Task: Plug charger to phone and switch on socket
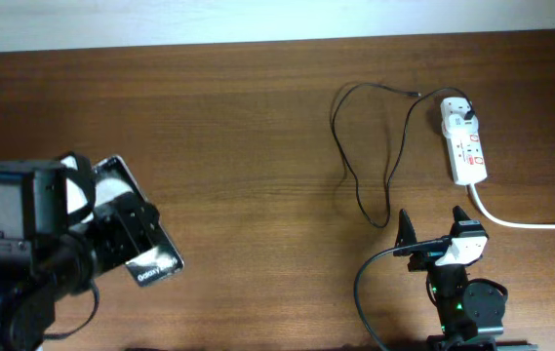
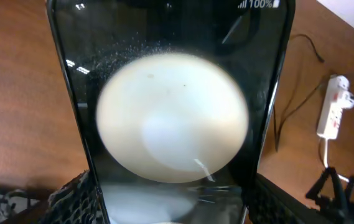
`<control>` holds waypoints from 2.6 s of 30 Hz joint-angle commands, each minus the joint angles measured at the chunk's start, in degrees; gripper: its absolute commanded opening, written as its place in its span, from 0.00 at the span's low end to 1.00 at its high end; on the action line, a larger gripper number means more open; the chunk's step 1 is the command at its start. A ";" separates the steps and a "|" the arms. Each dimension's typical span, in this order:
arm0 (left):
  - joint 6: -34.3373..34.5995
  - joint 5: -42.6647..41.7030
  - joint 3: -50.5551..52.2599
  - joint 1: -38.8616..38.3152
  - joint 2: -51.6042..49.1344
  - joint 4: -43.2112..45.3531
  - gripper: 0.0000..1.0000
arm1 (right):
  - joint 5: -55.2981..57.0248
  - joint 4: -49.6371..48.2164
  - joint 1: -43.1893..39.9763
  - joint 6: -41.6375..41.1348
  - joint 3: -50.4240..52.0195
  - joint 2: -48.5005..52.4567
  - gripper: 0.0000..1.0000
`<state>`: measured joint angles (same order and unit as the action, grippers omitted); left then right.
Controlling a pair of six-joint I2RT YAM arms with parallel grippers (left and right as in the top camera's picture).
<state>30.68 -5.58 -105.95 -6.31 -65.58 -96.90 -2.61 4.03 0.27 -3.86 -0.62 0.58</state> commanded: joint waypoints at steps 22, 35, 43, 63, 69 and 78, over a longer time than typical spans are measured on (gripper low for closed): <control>-7.06 -34.40 37.73 -0.09 -24.61 31.58 0.55 | 0.26 0.26 0.48 0.24 0.31 -0.37 0.99; -9.75 -54.34 37.73 -0.09 -29.22 31.32 0.54 | 0.26 0.26 0.48 0.24 0.31 -0.37 0.99; -9.77 -56.52 37.73 -0.09 -29.22 31.34 0.54 | 0.26 0.26 0.48 0.24 0.31 -0.37 0.98; -9.75 -56.33 37.73 -0.04 -29.22 31.56 0.54 | -43.60 -1.25 0.48 -46.18 0.31 -0.37 0.98; -9.73 -56.33 37.73 -0.04 -29.22 31.56 0.55 | -49.92 -2.47 0.48 -56.00 0.31 -0.37 0.99; -9.09 -56.33 37.73 -0.04 -29.22 32.22 0.54 | -48.54 -9.79 0.46 -46.31 -5.81 8.70 0.99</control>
<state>22.04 -59.31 -68.27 -6.37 -94.52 -64.86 -52.29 -5.48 0.38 -55.05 -2.68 5.08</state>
